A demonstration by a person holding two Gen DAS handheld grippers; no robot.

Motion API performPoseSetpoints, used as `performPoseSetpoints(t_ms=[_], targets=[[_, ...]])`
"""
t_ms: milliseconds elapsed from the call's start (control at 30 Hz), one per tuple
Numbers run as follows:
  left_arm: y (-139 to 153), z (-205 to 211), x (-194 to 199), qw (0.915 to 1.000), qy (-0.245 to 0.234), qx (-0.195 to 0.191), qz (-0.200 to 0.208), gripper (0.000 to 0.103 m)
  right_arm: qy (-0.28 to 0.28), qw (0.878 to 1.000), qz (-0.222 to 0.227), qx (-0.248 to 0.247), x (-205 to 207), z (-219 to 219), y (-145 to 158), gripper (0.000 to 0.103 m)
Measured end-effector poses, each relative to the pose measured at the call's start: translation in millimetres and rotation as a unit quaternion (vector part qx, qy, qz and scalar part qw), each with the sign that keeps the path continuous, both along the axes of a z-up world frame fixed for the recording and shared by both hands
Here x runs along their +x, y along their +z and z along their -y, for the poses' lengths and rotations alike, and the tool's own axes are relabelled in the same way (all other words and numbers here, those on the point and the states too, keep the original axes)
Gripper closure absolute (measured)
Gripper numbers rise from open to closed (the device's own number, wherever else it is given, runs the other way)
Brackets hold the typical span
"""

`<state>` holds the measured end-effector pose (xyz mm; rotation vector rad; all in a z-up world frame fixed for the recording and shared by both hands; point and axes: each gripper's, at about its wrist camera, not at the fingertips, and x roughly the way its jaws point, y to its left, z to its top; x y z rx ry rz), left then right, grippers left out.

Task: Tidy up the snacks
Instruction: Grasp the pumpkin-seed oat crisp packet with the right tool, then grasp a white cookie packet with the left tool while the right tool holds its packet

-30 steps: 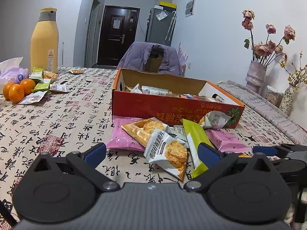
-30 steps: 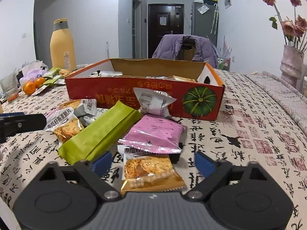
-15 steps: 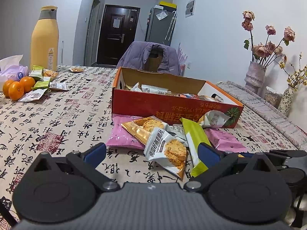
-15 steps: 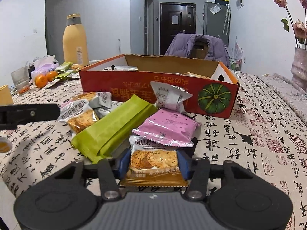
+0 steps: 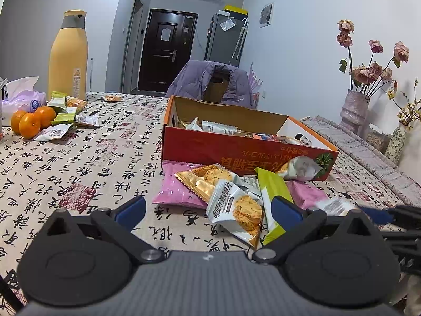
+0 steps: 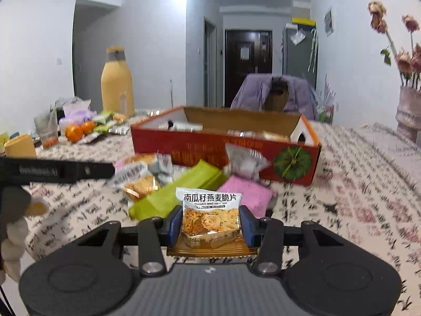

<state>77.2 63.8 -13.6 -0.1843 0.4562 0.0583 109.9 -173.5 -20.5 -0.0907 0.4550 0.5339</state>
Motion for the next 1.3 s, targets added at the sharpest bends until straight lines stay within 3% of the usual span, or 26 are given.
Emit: performPoseSetpoints(t_ms=[133, 567, 767, 867, 1033, 1100, 1300], targets=[[-1, 3, 3, 1.0000, -0.002, 0.004, -0.005, 0.000, -0.017, 1.000, 0.015, 0.013, 1, 9, 7, 0.059], [-6, 15, 34, 0.9989, -0.014, 0.018, -0.040, 0.001, -0.078, 0.997, 0.000, 0.026, 21, 34, -1, 0.058], [-14, 22, 51, 0.9973, -0.013, 0.018, -0.070, 0.017, -0.088, 0.996, -0.007, 0.028, 25, 38, -6, 0.058], [-19, 22, 58, 0.9962, -0.012, 0.000, -0.086, 0.022, -0.090, 0.995, -0.010, 0.031, 28, 40, -7, 0.058], [-24, 25, 59, 0.9958, -0.015, -0.001, -0.090, 0.034, -0.090, 0.995, -0.015, 0.033, 30, 40, -11, 0.058], [-24, 26, 58, 0.9959, -0.021, -0.004, -0.088, 0.044, -0.089, 0.995, -0.016, 0.033, 30, 40, -12, 0.058], [-24, 30, 54, 0.9961, -0.027, 0.000, -0.084, 0.049, -0.089, 0.995, -0.019, 0.035, 31, 40, -13, 0.058]])
